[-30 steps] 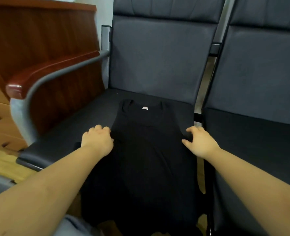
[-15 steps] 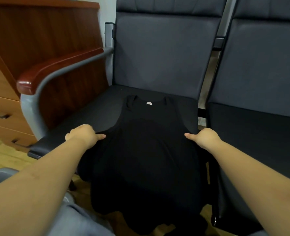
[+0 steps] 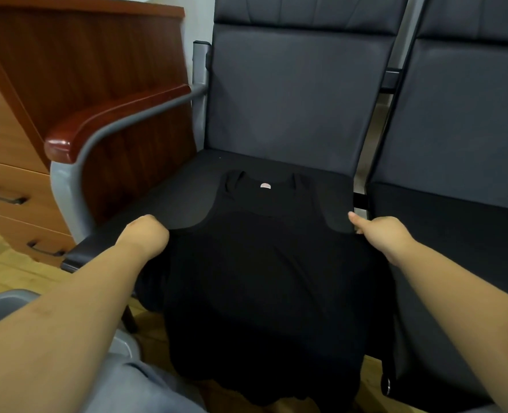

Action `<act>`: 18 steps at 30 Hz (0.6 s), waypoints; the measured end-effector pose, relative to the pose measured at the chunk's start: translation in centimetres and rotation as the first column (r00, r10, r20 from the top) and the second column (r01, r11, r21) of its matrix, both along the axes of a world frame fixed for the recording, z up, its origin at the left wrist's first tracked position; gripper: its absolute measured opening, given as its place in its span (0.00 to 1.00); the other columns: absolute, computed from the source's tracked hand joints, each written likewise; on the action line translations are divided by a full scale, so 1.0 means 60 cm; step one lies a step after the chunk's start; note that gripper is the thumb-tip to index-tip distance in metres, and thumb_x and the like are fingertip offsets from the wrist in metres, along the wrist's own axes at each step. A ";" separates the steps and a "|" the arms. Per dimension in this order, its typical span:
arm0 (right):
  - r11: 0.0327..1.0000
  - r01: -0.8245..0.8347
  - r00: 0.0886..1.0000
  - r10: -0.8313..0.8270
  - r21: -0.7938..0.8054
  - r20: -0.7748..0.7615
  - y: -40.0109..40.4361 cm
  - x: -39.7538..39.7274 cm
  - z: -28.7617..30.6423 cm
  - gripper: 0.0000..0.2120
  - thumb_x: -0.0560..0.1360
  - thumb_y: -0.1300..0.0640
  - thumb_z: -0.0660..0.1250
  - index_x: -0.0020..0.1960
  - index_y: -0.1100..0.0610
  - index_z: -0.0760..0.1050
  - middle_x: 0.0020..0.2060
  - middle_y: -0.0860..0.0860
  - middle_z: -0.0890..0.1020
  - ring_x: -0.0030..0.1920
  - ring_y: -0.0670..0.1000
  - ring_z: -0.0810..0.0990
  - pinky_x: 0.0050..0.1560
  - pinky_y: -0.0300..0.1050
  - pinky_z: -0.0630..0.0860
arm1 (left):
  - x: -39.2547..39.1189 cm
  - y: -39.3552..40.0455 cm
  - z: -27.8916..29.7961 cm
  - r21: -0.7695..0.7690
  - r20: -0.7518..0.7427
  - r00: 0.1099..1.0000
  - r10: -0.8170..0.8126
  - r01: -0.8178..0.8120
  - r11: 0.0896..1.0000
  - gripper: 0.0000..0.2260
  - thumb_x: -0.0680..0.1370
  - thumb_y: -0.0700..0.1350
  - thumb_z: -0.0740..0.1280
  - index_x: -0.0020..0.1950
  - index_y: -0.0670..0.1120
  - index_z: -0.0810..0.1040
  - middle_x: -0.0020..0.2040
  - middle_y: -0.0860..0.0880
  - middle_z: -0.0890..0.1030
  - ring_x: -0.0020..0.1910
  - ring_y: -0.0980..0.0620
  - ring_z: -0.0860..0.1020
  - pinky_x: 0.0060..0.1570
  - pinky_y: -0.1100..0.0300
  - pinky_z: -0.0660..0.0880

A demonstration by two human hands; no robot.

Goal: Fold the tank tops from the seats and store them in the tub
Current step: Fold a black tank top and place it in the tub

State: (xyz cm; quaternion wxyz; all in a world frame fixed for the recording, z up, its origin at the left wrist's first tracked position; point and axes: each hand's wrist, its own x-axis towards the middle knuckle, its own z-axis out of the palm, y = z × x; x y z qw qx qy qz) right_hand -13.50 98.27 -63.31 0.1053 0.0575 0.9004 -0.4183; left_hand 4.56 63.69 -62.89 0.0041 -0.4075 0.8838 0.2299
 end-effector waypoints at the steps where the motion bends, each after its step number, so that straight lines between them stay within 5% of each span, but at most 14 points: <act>1: 0.996 0.016 1.000 -0.014 -0.090 0.024 -0.008 0.001 0.000 0.23 0.75 0.42 0.67 0.51 0.64 0.80 0.44 0.55 0.81 0.47 0.55 0.78 0.52 0.48 0.74 | -0.005 0.004 -0.001 0.016 -0.028 1.000 -0.002 0.002 1.000 0.12 0.81 0.37 0.57 0.59 0.36 0.76 0.59 0.38 0.77 0.56 0.40 0.76 0.49 0.55 0.69; 6: 0.976 0.040 0.995 -0.019 -0.215 0.096 -0.074 0.001 0.004 0.17 0.76 0.54 0.69 0.58 0.64 0.76 0.44 0.55 0.83 0.48 0.54 0.79 0.60 0.51 0.74 | -0.046 0.020 -0.011 0.101 -0.165 0.986 0.039 -0.023 0.995 0.13 0.80 0.50 0.63 0.58 0.43 0.78 0.54 0.43 0.80 0.51 0.45 0.77 0.51 0.54 0.73; 12: 0.970 -0.062 0.987 0.095 -0.236 0.132 -0.176 -0.006 0.025 0.17 0.74 0.54 0.71 0.58 0.64 0.76 0.45 0.55 0.81 0.45 0.53 0.79 0.56 0.50 0.76 | -0.097 0.055 -0.018 0.167 -0.234 0.964 -0.125 0.167 0.972 0.11 0.79 0.49 0.65 0.56 0.46 0.82 0.54 0.49 0.81 0.54 0.49 0.78 0.51 0.59 0.70; 15: 0.957 -0.213 0.959 0.244 -0.198 0.146 -0.248 0.007 0.028 0.16 0.73 0.50 0.73 0.50 0.61 0.77 0.41 0.53 0.80 0.39 0.51 0.79 0.42 0.45 0.76 | -0.122 0.073 -0.025 0.244 -0.251 0.949 -0.192 0.254 0.936 0.08 0.77 0.48 0.67 0.38 0.51 0.75 0.38 0.55 0.73 0.37 0.58 0.71 0.41 0.61 0.68; 18: 0.946 -0.320 0.941 0.325 -0.056 0.100 -0.313 0.015 0.020 0.26 0.69 0.43 0.74 0.55 0.62 0.77 0.47 0.55 0.82 0.48 0.55 0.81 0.54 0.48 0.77 | -0.140 0.079 -0.030 0.255 -0.266 0.939 -0.218 0.286 0.924 0.10 0.75 0.46 0.69 0.35 0.47 0.74 0.34 0.54 0.72 0.32 0.57 0.70 0.35 0.62 0.67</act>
